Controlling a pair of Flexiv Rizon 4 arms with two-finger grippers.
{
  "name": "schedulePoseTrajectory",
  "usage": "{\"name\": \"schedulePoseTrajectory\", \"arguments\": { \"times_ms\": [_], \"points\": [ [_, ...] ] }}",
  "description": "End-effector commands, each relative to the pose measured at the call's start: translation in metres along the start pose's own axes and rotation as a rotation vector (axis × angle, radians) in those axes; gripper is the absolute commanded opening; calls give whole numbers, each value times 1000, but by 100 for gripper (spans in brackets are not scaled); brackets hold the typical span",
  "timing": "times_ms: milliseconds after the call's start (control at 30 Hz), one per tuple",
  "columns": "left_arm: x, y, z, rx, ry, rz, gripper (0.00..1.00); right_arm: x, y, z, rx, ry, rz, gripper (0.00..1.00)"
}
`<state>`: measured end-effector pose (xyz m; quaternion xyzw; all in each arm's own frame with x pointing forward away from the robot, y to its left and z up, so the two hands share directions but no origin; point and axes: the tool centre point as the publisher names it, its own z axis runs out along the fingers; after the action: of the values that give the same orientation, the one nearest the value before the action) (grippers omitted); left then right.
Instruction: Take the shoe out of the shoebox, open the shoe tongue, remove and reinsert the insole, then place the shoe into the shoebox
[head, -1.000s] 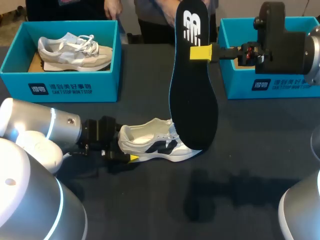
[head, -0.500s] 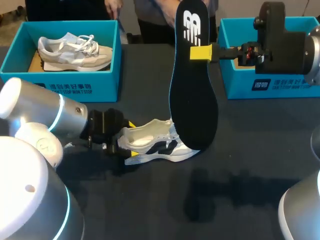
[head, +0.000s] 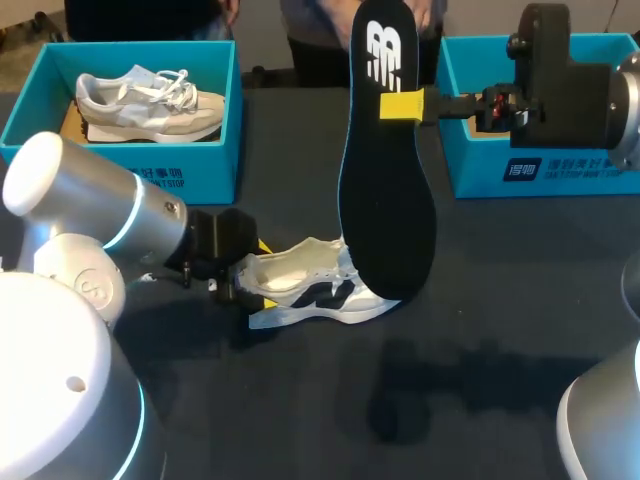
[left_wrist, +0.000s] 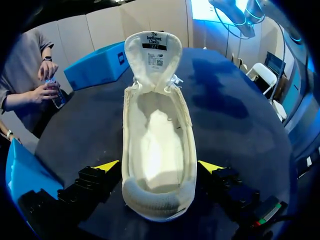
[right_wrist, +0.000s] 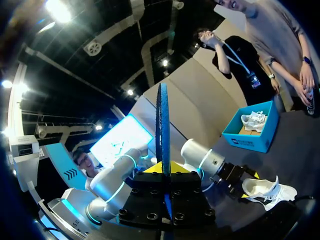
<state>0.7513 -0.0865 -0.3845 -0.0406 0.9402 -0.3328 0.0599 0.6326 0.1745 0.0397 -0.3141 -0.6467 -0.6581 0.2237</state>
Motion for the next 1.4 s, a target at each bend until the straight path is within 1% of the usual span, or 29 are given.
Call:
{"name": "schedulePoseTrajectory", "arguments": {
  "times_ms": [33, 100, 133, 167, 200, 233, 300, 333, 367, 400, 533, 733, 800, 1333, 1400],
  "points": [
    [-1, -8, -3, -127, -18, 11, 100, 0, 0, 3, 0, 0, 1, 0],
    [-2, -14, -8, -183, -33, 19, 100, 0, 0, 3, 0, 0, 1, 0],
    [-3, -15, -10, -181, -23, 23, 100, 0, 0, 3, 0, 0, 1, 0],
    [-4, -17, -12, -225, -32, 23, 100, 0, 0, 3, 0, 0, 1, 0],
    [-6, -19, -13, -246, -32, 19, 100, 0, 0, 3, 0, 0, 1, 0],
    [-6, -21, -15, -254, -30, 23, 100, 0, 0, 3, 0, 0, 1, 0],
    [-8, -25, -19, -296, -22, 31, 100, 0, 0, 3, 0, 0, 1, 0],
    [-9, -26, -20, -302, -23, 33, 100, 0, 0, 3, 0, 0, 1, 0],
    [-10, -28, -22, -341, -24, 33, 100, 0, 0, 3, 0, 0, 1, 0],
    [-11, -29, -23, -357, -28, 34, 100, 0, 0, 3, 0, 0, 1, 0],
    [-15, -30, -28, -427, -13, 34, 100, 0, 0, 3, 0, 0, 1, 0],
    [-22, -24, -38, -521, 32, 29, 100, 0, 0, 3, 0, 0, 1, 0],
    [-24, -24, -39, -559, 27, 27, 100, 0, 0, 3, 0, 0, 1, 0],
    [-24, -24, -39, -559, 27, 27, 100, 0, 0, 3, 0, 0, 1, 0],
    [-22, -24, -44, -560, 26, 34, 100, 0, 0, 3, 0, 0, 1, 0]
  ]
}}
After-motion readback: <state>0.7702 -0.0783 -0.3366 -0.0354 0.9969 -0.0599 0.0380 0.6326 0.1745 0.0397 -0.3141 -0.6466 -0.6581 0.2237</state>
